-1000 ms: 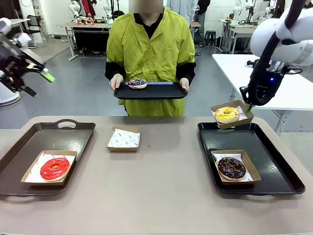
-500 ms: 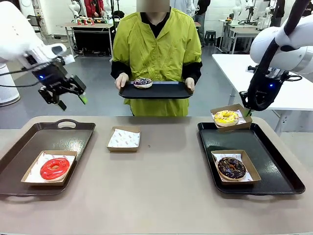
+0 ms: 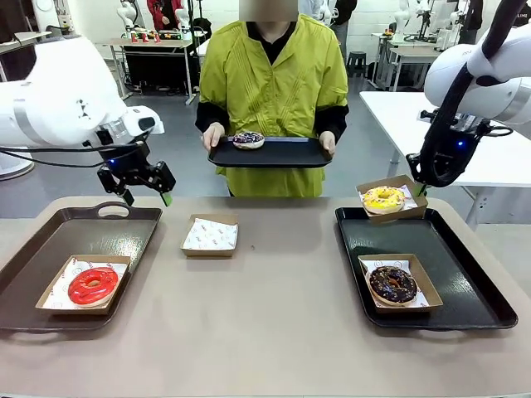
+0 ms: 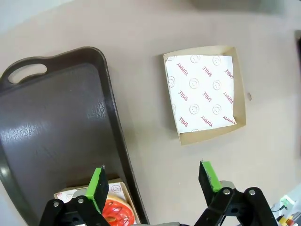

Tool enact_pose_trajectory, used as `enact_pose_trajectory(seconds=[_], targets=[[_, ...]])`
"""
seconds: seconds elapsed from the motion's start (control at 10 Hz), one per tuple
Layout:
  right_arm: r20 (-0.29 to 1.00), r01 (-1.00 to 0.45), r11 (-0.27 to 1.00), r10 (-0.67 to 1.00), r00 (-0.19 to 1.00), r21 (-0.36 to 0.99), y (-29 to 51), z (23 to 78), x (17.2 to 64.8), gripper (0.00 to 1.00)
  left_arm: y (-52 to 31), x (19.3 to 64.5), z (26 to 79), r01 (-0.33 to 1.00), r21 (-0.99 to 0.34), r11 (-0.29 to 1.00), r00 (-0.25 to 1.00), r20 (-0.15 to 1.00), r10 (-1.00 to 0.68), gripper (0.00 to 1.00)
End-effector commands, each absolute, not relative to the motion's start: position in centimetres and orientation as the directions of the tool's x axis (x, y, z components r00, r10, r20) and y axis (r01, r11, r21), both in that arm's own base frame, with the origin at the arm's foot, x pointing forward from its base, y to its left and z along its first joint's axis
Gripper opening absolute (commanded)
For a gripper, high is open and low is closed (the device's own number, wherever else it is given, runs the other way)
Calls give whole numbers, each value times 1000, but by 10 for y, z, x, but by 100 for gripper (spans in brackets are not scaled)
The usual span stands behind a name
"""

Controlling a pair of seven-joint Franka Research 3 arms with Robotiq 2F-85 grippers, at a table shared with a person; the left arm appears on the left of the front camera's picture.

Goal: Individually package the donuts and arrange them on the tray.
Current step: Place the picked Paper togo box on the Handle tray while simultaneously picking up another Paper togo box from the table with the other hand.

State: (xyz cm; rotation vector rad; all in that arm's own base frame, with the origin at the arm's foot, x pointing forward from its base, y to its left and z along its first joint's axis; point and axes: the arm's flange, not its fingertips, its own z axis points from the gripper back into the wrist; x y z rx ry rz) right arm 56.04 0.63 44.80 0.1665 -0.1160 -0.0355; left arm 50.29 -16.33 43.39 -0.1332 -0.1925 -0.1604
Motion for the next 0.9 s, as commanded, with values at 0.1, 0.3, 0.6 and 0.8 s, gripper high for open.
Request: enact_pose_trajectory(seconds=[0.1, 0.3, 0.6, 0.8], targets=[[109, 23, 986, -41, 993, 163, 5, 451, 561, 1, -154, 507, 438, 160, -137, 977, 972, 193, -132, 100], [109, 23, 986, -41, 993, 163, 5, 451, 561, 1, -154, 507, 438, 160, -137, 977, 972, 193, -132, 100], [109, 23, 986, -41, 993, 163, 5, 451, 561, 1, -154, 507, 438, 160, -137, 977, 972, 193, -132, 100], [112, 26, 986, -45, 993, 167, 6, 448, 560, 1, -154, 506, 436, 151, -123, 981, 972, 200, -125, 100]])
